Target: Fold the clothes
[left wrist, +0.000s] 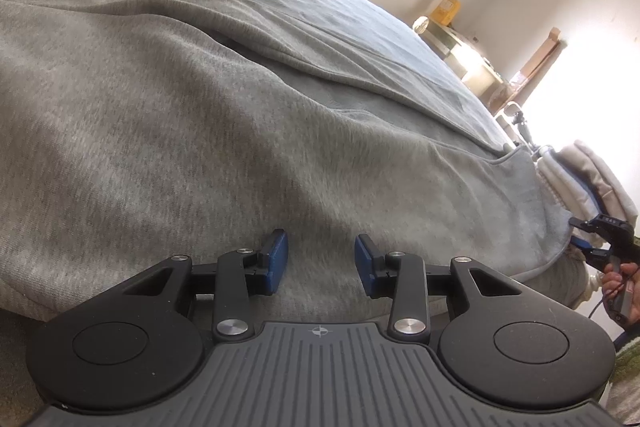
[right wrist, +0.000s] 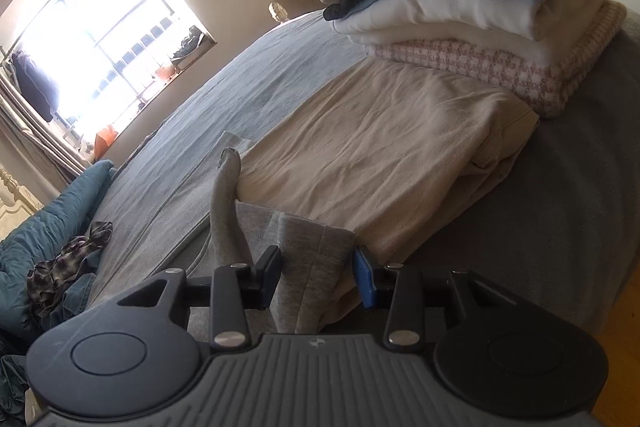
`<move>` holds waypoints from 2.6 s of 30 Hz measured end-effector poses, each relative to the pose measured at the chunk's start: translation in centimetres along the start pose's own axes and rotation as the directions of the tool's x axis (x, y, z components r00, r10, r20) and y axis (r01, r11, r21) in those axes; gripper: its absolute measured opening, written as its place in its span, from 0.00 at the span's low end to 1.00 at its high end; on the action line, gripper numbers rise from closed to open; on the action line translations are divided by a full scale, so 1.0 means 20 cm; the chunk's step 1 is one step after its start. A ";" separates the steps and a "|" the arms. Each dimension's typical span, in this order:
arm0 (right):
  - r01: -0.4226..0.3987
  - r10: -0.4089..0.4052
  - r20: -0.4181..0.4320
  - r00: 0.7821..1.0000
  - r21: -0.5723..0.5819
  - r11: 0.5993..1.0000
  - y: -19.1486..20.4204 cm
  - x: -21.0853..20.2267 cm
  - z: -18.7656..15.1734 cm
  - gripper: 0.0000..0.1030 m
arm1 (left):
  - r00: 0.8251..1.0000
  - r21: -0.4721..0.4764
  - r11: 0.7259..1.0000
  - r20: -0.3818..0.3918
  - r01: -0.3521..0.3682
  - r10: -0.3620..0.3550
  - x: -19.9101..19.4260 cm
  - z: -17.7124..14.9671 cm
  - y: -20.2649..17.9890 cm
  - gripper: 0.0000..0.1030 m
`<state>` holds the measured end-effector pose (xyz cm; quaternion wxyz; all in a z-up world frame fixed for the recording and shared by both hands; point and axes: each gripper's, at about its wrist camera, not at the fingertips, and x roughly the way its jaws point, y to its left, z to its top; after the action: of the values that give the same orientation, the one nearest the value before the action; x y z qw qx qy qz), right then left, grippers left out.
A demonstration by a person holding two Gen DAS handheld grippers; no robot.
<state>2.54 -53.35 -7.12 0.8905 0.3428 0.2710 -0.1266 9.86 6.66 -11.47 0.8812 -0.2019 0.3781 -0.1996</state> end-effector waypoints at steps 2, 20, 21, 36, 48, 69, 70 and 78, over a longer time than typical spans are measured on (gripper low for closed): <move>-0.006 0.006 0.012 1.000 -0.005 1.000 0.00 0.01 -0.01 0.30 | 1.000 0.004 1.000 0.002 -0.006 0.006 0.00 0.00 -0.01 0.36; 0.038 -0.064 0.201 0.977 0.131 0.991 -0.22 -0.21 -0.22 0.17 | 1.000 0.015 1.000 -0.012 -0.023 0.023 0.01 0.01 -0.04 0.36; 0.034 -0.066 0.211 0.975 0.150 0.988 -0.24 -0.21 -0.22 0.20 | 1.000 0.016 1.000 -0.012 -0.023 0.023 0.01 0.01 -0.04 0.36; -0.142 0.205 0.079 0.975 -0.486 0.862 0.57 -0.21 -0.40 0.24 | 0.995 0.116 0.989 0.022 -0.095 0.094 -0.08 -0.06 -0.11 0.40; 0.030 -0.100 -0.108 0.989 -0.513 0.858 0.78 0.40 -0.43 0.07 | 0.994 0.110 0.991 0.090 -0.077 0.067 -0.18 -0.05 -0.02 0.40; -0.745 0.103 -0.742 0.662 -0.637 0.200 2.10 0.71 -1.14 0.47 | 0.994 0.044 0.999 0.105 0.006 -0.010 -0.17 0.03 0.25 0.43; -0.760 0.078 -0.760 0.645 -0.627 0.172 2.12 0.73 -1.18 0.47 | 0.994 0.047 0.999 0.107 0.010 -0.015 -0.17 0.03 0.25 0.43; -0.773 -0.063 -0.779 0.624 -0.627 0.096 2.17 0.79 -1.31 0.52 | 0.992 0.036 0.999 0.118 0.041 -0.045 -0.17 0.02 0.28 0.43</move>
<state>23.06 -4.38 -8.74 0.7391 -0.2069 0.4660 0.4402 9.09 13.18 -12.14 0.9008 -0.2069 0.3173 -0.2125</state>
